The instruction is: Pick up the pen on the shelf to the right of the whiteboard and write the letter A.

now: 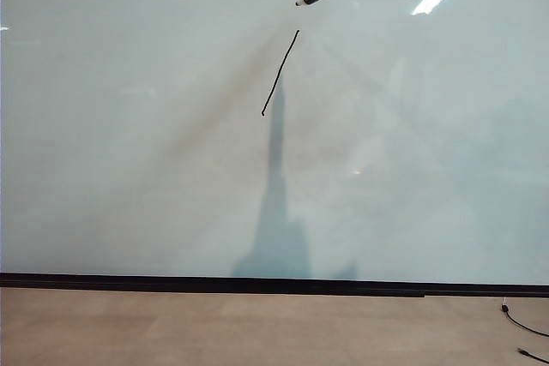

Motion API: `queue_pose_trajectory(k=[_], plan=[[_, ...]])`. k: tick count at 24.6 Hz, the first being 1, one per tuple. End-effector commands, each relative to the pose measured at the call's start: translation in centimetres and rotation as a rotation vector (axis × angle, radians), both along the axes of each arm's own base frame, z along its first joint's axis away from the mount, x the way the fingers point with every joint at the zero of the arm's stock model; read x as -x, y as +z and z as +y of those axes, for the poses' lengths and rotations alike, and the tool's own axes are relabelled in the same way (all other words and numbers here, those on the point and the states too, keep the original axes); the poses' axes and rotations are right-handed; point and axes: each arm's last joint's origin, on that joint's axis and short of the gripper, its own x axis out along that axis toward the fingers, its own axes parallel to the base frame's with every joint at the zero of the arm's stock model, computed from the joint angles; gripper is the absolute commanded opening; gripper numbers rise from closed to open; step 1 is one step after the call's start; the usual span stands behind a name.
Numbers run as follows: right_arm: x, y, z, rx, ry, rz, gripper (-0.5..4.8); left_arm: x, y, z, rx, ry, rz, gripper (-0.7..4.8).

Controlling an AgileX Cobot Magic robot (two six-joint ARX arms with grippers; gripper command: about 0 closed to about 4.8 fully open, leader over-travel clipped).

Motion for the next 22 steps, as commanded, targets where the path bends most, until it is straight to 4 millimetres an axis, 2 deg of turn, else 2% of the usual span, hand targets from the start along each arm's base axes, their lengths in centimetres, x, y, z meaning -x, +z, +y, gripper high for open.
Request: queue_pose_trajectory(k=[1, 8, 22], plan=[[-0.9, 0.0, 0.1, -0.109, 0.068, -0.038, -0.05, 0.0, 0.2, 0.0, -0.004, -0.001, -0.01, -0.05], [-2.3, -1.3, 0.2, -0.164, 0.071, 0.001, -0.05, 0.0, 0.2, 0.0, -0.004, -0.001, -0.01, -0.05], [-3.2, -1.7, -0.7, -0.185, 0.037, 0.034, -0.05, 0.0, 0.2, 0.0, -0.004, -0.001, -0.01, -0.04]])
